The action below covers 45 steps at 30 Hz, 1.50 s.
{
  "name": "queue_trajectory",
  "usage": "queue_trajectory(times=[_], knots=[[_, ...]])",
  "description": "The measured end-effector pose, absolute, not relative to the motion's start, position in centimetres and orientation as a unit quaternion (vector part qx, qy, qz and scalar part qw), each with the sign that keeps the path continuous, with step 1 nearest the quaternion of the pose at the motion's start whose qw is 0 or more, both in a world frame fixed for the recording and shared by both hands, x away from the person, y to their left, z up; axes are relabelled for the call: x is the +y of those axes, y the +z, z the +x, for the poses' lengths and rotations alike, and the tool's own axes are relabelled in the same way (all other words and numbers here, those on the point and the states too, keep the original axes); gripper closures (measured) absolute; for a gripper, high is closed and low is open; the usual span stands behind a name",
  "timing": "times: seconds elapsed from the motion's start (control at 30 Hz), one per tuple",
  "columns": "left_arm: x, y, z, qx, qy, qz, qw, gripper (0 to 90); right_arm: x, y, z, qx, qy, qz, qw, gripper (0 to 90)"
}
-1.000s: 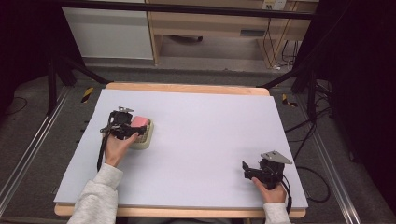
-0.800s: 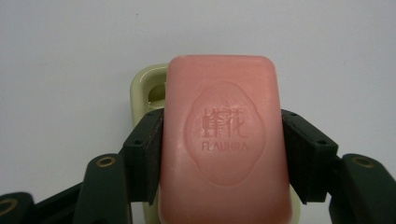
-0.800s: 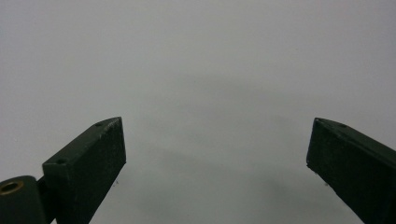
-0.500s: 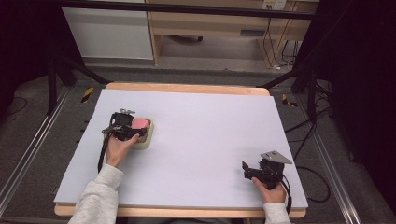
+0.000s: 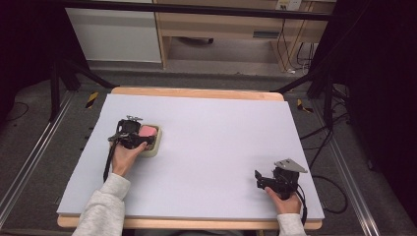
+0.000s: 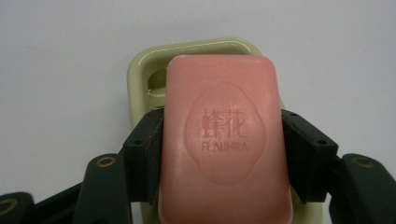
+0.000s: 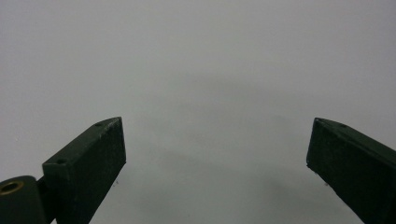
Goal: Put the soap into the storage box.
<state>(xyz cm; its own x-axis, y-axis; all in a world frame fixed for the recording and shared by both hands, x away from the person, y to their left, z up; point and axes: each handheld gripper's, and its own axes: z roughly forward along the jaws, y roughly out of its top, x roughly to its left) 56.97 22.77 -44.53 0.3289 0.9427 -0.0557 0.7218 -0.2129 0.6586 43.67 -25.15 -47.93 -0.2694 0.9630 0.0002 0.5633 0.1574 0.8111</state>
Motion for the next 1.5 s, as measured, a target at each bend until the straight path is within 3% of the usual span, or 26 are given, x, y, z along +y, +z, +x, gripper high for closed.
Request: queue_trajectory(times=[0.73, 0.83, 1.5], knots=[[22.4, -44.9, 57.1, 0.549, 0.187, 0.760, 0.294, 37.1, -25.1, -47.9, 43.6, 0.710, 0.363, 0.537, 0.274, 4.9], [22.5, -44.6, 56.9, 0.544, 0.194, 0.757, 0.305, 33.2, -25.1, -47.9, 43.6, 0.710, 0.364, 0.537, 0.274, 4.9], [24.2, -41.9, 52.5, 0.516, 0.210, 0.749, 0.359, 28.7, -25.3, -47.8, 43.5, 0.706, 0.365, 0.541, 0.274, 4.9]])
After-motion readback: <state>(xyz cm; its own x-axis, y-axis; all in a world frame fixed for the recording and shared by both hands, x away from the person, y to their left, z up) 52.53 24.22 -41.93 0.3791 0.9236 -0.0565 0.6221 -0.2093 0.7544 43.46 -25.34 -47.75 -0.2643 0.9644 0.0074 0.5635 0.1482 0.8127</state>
